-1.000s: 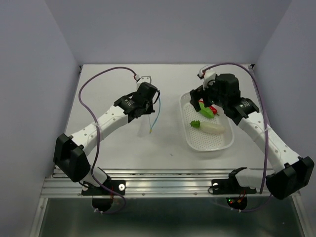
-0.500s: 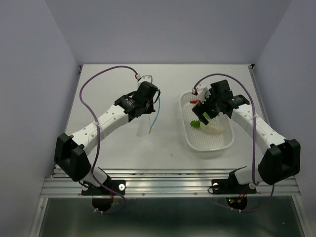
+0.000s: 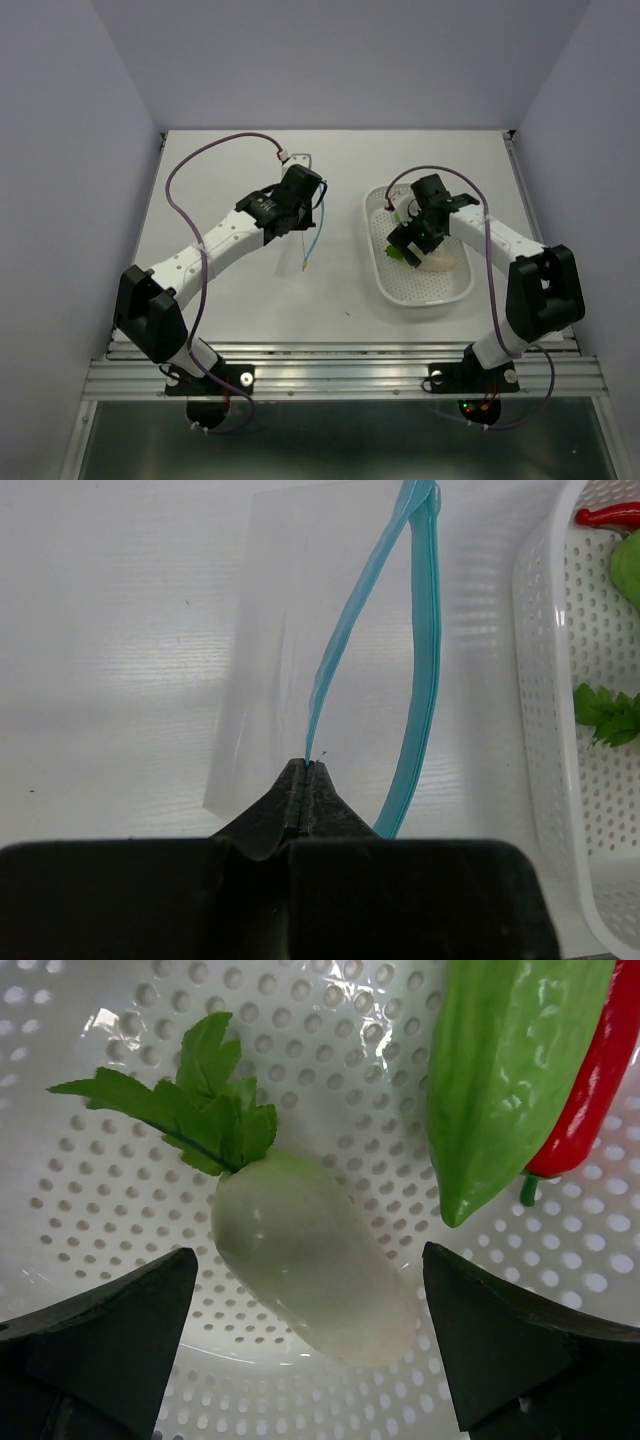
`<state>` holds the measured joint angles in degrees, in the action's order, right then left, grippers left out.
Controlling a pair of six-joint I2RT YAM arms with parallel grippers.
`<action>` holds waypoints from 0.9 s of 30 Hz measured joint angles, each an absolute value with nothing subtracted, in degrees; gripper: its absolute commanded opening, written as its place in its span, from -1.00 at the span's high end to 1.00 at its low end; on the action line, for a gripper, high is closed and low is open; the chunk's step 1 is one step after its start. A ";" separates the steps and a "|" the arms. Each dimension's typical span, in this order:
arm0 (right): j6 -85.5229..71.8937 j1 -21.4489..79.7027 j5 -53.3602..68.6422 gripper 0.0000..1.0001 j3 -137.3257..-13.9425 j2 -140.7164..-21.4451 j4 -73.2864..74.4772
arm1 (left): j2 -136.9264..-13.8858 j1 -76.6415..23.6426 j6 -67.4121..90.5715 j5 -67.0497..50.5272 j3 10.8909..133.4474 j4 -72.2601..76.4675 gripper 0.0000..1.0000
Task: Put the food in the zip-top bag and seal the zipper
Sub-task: Pick up the fake vegetable from the bin.
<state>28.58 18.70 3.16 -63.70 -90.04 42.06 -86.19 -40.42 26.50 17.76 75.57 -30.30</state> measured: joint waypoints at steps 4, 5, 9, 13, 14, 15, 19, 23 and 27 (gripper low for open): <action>27.57 18.70 2.42 -1.00 -62.94 -92.14 42.06 | -86.19 -40.40 26.35 17.76 75.57 -30.28 1.00; 27.38 18.70 2.31 -1.00 -62.83 -92.64 42.11 | -86.19 -40.40 26.35 17.76 75.57 -30.26 1.00; 26.87 18.70 2.04 -0.84 -62.81 -93.71 42.09 | -86.19 -40.40 26.33 17.76 75.57 -30.26 1.00; 26.59 18.70 1.91 -0.12 -62.81 -94.76 42.09 | -86.19 -40.38 26.35 17.76 75.57 -30.26 1.00; 26.35 18.70 1.87 0.00 -62.81 -94.94 42.06 | -86.19 -40.38 26.35 17.74 75.57 -30.26 1.00; 26.37 18.70 1.89 0.15 -62.81 -94.94 42.04 | -86.19 -40.38 26.35 17.74 75.57 -30.26 1.00; 26.09 18.70 2.11 0.50 -62.81 -94.48 42.06 | -86.19 -40.38 26.35 17.61 75.57 -30.24 1.00; 25.98 18.70 3.31 0.57 -62.89 -91.64 42.02 | -86.19 -40.38 26.41 17.23 75.57 -30.24 1.00; 24.86 18.70 3.70 0.64 -63.44 -87.02 41.19 | -86.19 -40.38 26.94 16.88 75.57 -30.24 1.00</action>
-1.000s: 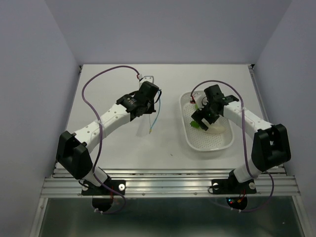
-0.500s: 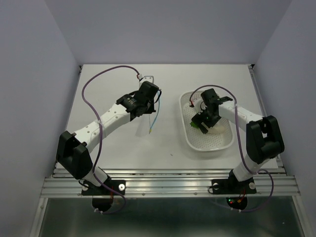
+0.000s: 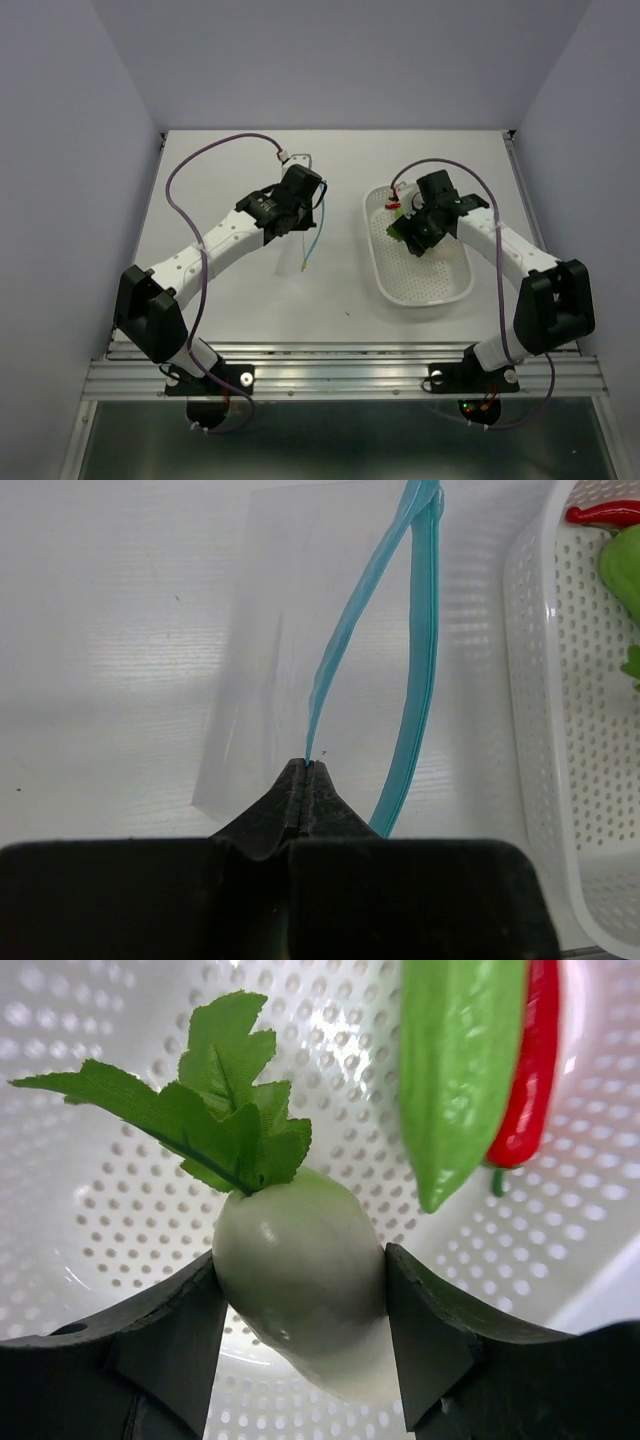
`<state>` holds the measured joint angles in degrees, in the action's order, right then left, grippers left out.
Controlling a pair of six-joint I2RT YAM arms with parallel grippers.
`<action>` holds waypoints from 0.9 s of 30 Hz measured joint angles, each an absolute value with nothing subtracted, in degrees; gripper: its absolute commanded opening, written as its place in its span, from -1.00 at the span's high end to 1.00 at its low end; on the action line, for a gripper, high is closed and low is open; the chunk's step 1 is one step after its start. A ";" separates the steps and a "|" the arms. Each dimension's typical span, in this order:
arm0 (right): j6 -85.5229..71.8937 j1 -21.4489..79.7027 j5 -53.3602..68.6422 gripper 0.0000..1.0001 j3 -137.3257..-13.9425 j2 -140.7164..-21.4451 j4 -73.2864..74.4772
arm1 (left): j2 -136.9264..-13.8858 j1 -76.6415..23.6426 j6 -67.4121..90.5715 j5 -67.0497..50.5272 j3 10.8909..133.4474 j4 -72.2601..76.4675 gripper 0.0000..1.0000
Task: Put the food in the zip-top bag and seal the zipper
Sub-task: Pick up the fake vegetable from the bin, then place the fake vegetable in the zipper food storage bag.
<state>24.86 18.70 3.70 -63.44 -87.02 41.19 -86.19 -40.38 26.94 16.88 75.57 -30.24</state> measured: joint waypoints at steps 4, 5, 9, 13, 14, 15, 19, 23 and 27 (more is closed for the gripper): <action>20.73 18.70 5.52 0.67 -65.28 -81.17 37.63 | -86.19 -39.99 28.12 16.43 75.59 -30.26 1.00; 18.00 18.70 6.66 0.67 -65.89 -79.11 34.81 | -86.19 -39.72 28.77 16.08 75.81 -30.35 1.00; 7.22 18.72 13.02 0.74 -67.05 -74.94 25.50 | -86.21 -38.61 30.55 14.61 77.14 -30.28 1.00; -7.92 19.66 19.68 0.68 -65.63 -73.84 10.28 | -86.28 -37.43 31.83 13.39 78.59 -30.22 1.00; -10.35 20.12 20.56 0.70 -64.66 -73.73 6.83 | -86.35 -37.10 32.08 13.10 78.81 -30.17 1.00; -13.04 20.80 21.04 0.70 -63.75 -73.71 3.60 | -86.39 -36.91 32.29 12.86 78.85 -30.06 1.00; -22.04 25.39 21.43 0.72 -62.83 -75.07 -8.29 | -86.98 -35.97 32.82 11.60 78.89 -30.04 1.00; -27.44 29.39 21.32 0.74 -62.96 -76.90 -18.39 | -87.90 -35.24 33.30 10.50 78.89 -30.06 1.00; -31.90 32.32 20.58 0.74 -63.57 -80.73 -26.70 | -88.42 -34.57 33.39 9.47 78.94 -30.13 1.00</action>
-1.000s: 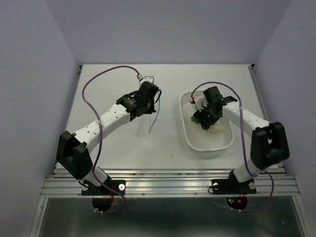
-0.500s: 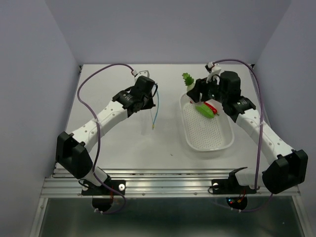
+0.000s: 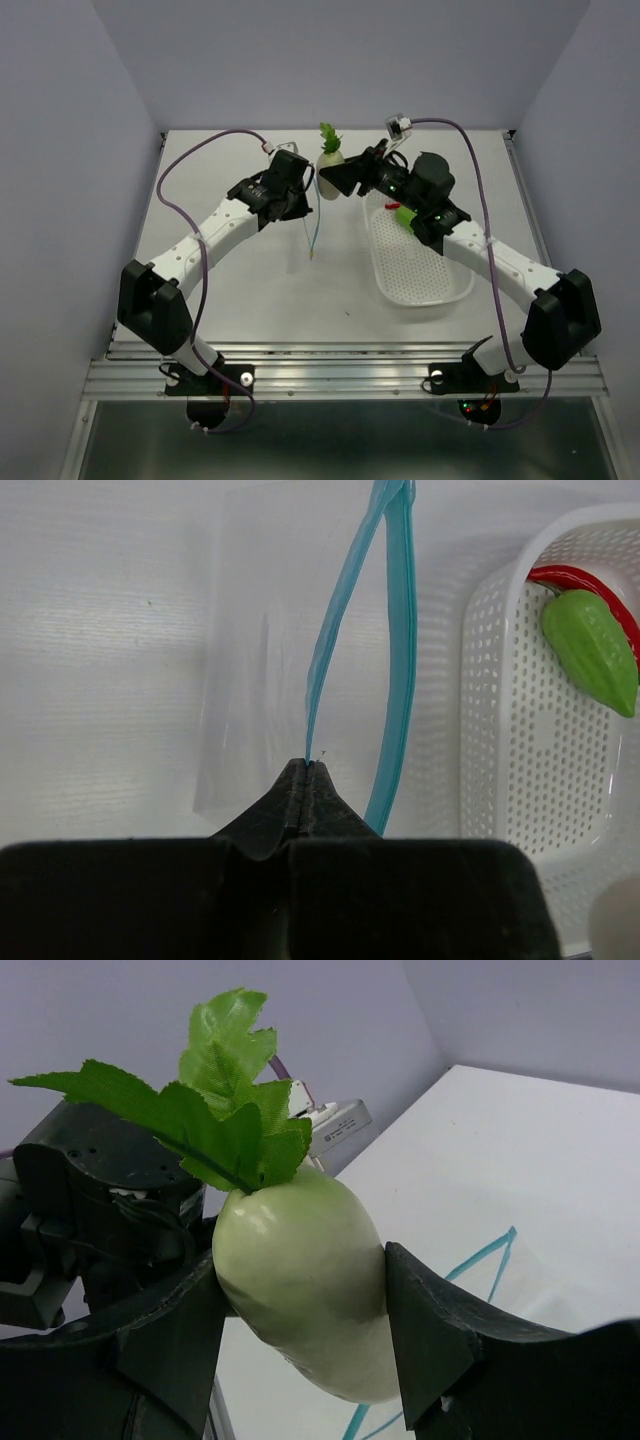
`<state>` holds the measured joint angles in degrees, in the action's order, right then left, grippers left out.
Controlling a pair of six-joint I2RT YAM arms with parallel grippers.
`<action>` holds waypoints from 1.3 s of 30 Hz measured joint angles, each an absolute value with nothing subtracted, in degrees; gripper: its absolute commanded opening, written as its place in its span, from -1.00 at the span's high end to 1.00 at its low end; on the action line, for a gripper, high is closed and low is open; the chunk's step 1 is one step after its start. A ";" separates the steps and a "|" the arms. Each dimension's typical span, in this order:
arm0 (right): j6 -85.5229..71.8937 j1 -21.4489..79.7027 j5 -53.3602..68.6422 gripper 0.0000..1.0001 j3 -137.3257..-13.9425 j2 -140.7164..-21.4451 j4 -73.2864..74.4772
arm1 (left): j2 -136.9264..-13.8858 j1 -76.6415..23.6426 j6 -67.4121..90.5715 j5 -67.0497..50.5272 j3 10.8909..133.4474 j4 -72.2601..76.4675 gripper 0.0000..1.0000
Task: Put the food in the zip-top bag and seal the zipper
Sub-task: Place the fake vegetable in the zipper food storage bag.
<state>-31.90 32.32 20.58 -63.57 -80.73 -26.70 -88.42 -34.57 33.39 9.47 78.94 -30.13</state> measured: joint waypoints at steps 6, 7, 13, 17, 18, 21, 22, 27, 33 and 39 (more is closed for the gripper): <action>-35.73 33.47 17.63 0.77 -63.94 -86.65 -32.51 | -89.12 -33.87 33.41 8.58 79.99 -30.33 1.00; -36.29 33.45 16.93 0.77 -63.96 -87.90 -33.93 | -89.12 -33.82 33.39 8.40 79.99 -30.28 1.00; -38.92 33.50 15.11 0.78 -64.77 -93.01 -37.63 | -89.12 -33.61 33.39 7.40 79.99 -30.28 1.00; -40.34 33.58 14.70 0.78 -64.77 -94.52 -38.30 | -89.12 -33.30 33.39 6.81 79.99 -30.24 1.00; -40.66 33.76 14.44 0.78 -64.77 -94.85 -38.63 | -89.12 -33.26 33.41 6.66 79.99 -30.24 1.00; -41.10 34.15 13.78 0.78 -64.77 -95.42 -39.48 | -89.12 -33.23 33.52 6.42 79.99 -30.22 1.00; -41.23 34.22 13.65 0.78 -64.75 -95.53 -39.59 | -89.12 -33.15 33.54 6.33 79.99 -30.22 1.00; -41.39 34.94 12.43 0.78 -63.42 -96.16 -40.71 | -89.12 -32.64 33.87 5.96 79.99 -29.95 1.00; -40.84 35.99 10.63 0.77 -60.45 -97.17 -40.64 | -89.12 -31.73 34.46 5.85 79.99 -29.76 1.00; -40.25 36.93 9.13 0.71 -59.61 -97.89 -40.27 | -89.01 -30.81 35.00 5.82 79.99 -29.41 1.00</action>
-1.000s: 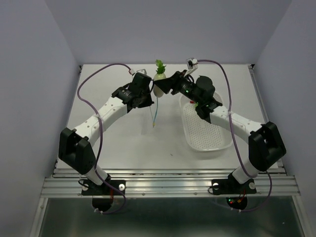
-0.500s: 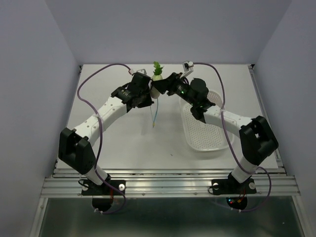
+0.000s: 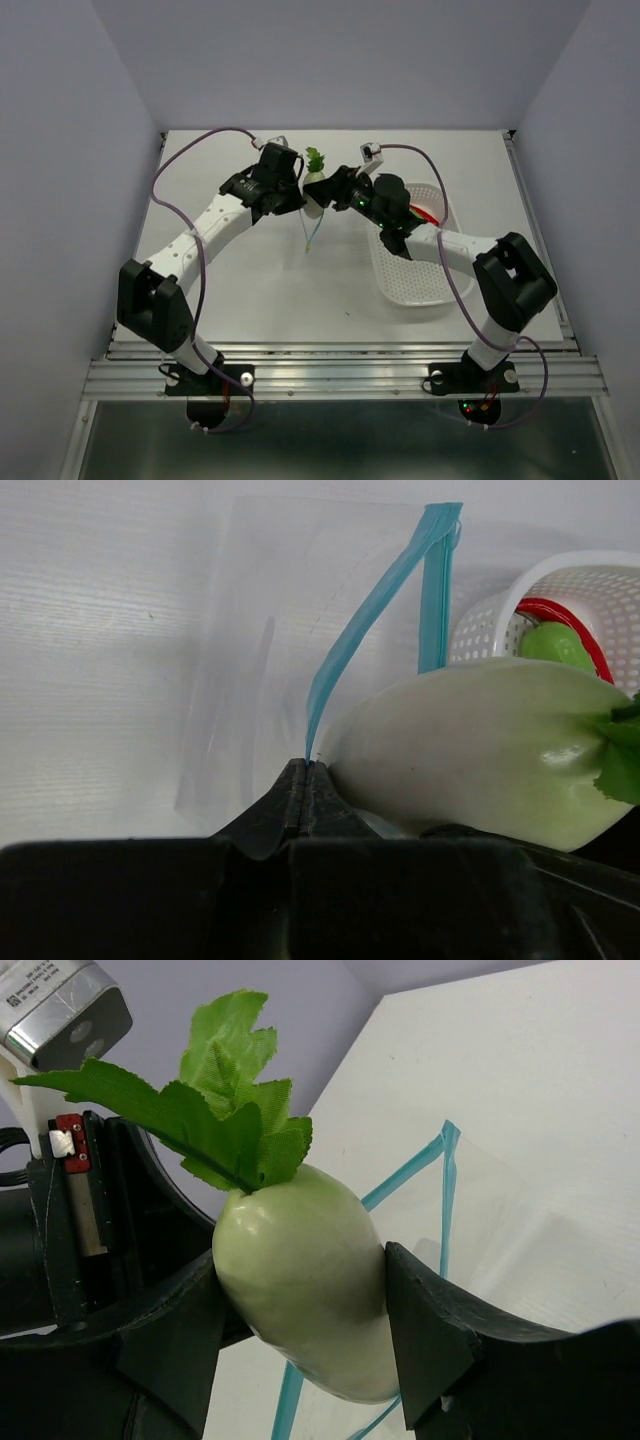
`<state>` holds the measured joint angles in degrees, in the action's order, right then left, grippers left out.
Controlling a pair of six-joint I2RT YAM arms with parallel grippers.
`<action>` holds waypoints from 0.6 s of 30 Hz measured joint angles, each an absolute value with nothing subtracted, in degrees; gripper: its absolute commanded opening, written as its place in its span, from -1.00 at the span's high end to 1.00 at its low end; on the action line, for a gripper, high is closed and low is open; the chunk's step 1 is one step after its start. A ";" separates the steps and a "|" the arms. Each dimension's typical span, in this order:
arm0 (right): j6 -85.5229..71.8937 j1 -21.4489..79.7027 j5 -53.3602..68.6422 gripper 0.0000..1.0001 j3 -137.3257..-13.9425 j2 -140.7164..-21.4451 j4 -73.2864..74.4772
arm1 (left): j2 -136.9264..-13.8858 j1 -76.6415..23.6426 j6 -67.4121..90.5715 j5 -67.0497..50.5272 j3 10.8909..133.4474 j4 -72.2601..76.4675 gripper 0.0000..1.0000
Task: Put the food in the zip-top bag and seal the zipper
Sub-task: Place the fake vegetable in the zipper food storage bag.
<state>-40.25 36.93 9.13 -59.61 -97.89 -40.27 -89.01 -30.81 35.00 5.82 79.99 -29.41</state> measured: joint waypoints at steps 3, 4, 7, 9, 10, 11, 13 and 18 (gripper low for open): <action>-40.07 37.56 8.19 0.58 -59.29 -97.91 -40.23 | -88.73 -30.52 35.09 5.80 79.99 -29.41 1.00; -40.07 37.71 7.73 0.50 -59.24 -97.91 -40.16 | -88.44 -30.37 35.11 5.78 79.99 -29.34 1.00; -39.88 38.74 5.82 0.24 -59.24 -97.93 -39.94 | -87.59 -30.17 35.24 5.82 79.96 -29.34 1.00; -39.62 39.68 4.45 0.11 -59.24 -97.93 -39.51 | -87.20 -30.00 35.38 5.80 79.96 -29.32 1.00; -39.38 39.99 3.90 0.07 -59.24 -97.93 -39.33 | -87.00 -29.93 35.44 5.82 79.96 -29.30 1.00; -39.20 40.45 3.22 0.05 -59.24 -97.93 -38.98 | -86.89 -29.87 35.46 5.85 79.88 -29.26 1.00; -38.79 41.04 1.76 -0.12 -59.27 -97.93 -38.41 | -86.59 -29.78 35.48 5.82 79.55 -28.95 1.00; -37.93 42.04 -1.37 -0.44 -59.27 -97.93 -36.29 | -86.48 -29.71 35.92 5.65 79.05 -28.91 1.00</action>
<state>-37.93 42.04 -1.37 -59.27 -97.93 -36.29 -86.48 -29.71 35.92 5.65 79.05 -28.91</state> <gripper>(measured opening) 0.676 0.025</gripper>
